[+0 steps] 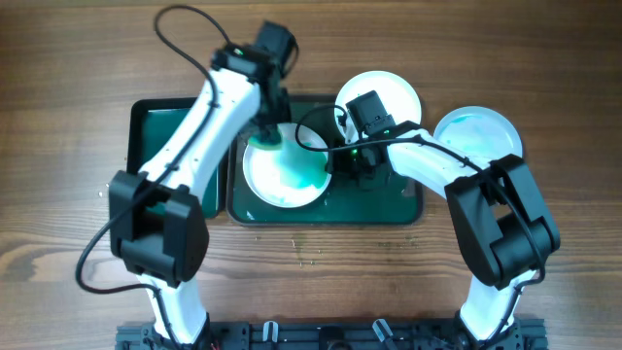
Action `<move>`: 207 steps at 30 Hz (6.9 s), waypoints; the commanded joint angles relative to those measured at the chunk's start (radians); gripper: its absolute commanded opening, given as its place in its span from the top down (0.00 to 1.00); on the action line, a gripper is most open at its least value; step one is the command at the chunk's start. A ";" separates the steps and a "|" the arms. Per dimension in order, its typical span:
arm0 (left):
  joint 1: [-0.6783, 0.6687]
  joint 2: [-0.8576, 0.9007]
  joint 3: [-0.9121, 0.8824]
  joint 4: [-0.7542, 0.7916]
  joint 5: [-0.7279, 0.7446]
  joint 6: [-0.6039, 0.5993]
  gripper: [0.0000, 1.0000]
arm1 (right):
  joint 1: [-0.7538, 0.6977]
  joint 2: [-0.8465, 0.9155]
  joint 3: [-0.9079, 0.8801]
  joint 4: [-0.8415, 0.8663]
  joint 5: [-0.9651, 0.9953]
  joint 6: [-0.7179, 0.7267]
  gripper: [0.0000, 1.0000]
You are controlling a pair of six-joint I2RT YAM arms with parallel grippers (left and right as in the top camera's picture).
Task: Clean dirty plates on tray and stack at the side
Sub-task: 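Scrub the held plate with the sponge in the left gripper, then lift the scrubbed plate with the right gripper, left arm withdraws, then carry the plate right and set it on the plate stack, then reach the right gripper back and grasp the last plate's rim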
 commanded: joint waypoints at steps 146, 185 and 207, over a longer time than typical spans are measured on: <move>0.064 0.003 0.076 -0.007 0.150 0.008 0.96 | -0.534 -0.328 0.109 -0.308 0.064 -0.354 0.56; 0.065 0.003 0.076 -0.006 0.149 0.008 0.96 | -0.299 -0.098 0.110 -0.441 -0.011 -0.223 0.85; 0.064 0.003 0.076 -0.006 0.149 0.008 0.96 | -0.201 -0.010 0.108 -0.274 0.013 -0.578 0.61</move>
